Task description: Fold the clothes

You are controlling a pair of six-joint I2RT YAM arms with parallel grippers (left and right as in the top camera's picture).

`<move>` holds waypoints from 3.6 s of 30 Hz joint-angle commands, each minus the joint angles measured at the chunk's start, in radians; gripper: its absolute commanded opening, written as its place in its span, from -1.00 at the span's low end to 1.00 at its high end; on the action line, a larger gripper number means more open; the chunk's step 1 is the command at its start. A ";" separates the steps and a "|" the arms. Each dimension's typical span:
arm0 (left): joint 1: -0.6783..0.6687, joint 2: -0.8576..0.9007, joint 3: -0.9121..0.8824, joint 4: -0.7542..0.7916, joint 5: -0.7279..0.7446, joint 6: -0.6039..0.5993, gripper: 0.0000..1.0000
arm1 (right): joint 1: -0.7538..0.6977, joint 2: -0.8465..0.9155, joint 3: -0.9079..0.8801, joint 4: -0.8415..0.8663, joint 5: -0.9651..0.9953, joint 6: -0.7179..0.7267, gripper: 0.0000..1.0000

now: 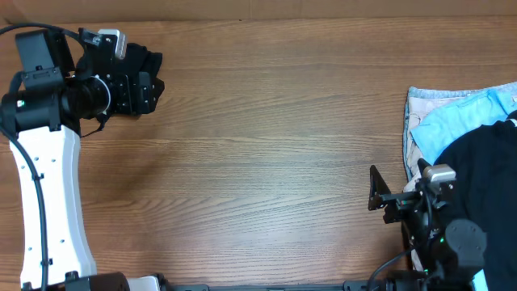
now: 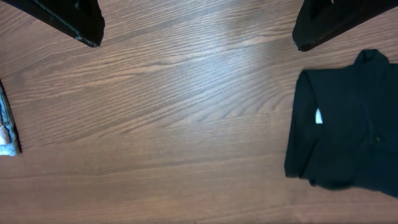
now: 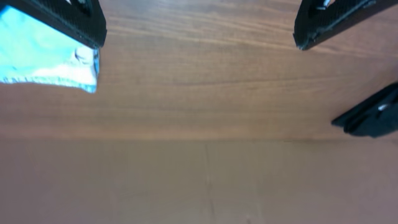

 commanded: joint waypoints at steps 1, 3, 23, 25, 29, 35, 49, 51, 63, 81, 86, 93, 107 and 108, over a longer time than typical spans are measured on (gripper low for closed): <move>-0.002 0.034 0.011 0.001 -0.003 0.018 1.00 | -0.003 -0.090 -0.093 0.059 -0.002 -0.006 1.00; -0.002 0.047 0.011 0.001 -0.003 0.018 1.00 | -0.003 -0.131 -0.145 0.096 -0.002 -0.006 1.00; -0.002 0.111 0.011 0.001 -0.008 0.018 1.00 | -0.002 -0.181 -0.379 0.384 0.002 -0.003 1.00; -0.002 0.111 0.011 0.001 -0.008 0.018 1.00 | -0.002 -0.181 -0.379 0.384 0.002 -0.003 1.00; -0.002 0.111 0.011 0.001 -0.008 0.018 1.00 | -0.002 -0.181 -0.379 0.384 0.002 -0.003 1.00; -0.002 0.111 0.011 0.001 -0.008 0.018 1.00 | -0.002 -0.181 -0.379 0.384 0.002 -0.003 1.00; -0.174 0.018 -0.079 0.009 -0.417 0.026 1.00 | -0.002 -0.181 -0.379 0.384 0.002 -0.003 1.00; -0.263 -0.040 -0.128 0.008 -0.529 0.026 1.00 | -0.002 -0.181 -0.379 0.384 0.002 -0.003 1.00; -0.391 -0.416 -0.423 0.319 -0.605 0.033 1.00 | -0.002 -0.181 -0.379 0.384 0.002 -0.003 1.00; -0.281 -1.122 -1.067 0.795 -0.453 -0.001 1.00 | -0.002 -0.181 -0.379 0.384 0.002 -0.003 1.00; -0.272 -1.319 -1.207 0.803 -0.473 -0.006 1.00 | -0.002 -0.181 -0.379 0.385 0.002 -0.003 1.00; -0.243 -1.514 -1.416 0.888 -0.473 -0.120 1.00 | -0.002 -0.181 -0.379 0.384 0.002 -0.003 1.00; -0.245 -1.522 -1.612 0.950 -0.471 -0.240 1.00 | -0.002 -0.181 -0.379 0.384 0.002 -0.003 1.00; -0.245 -1.522 -1.612 0.950 -0.470 -0.240 0.99 | -0.002 -0.181 -0.379 0.384 0.002 -0.003 1.00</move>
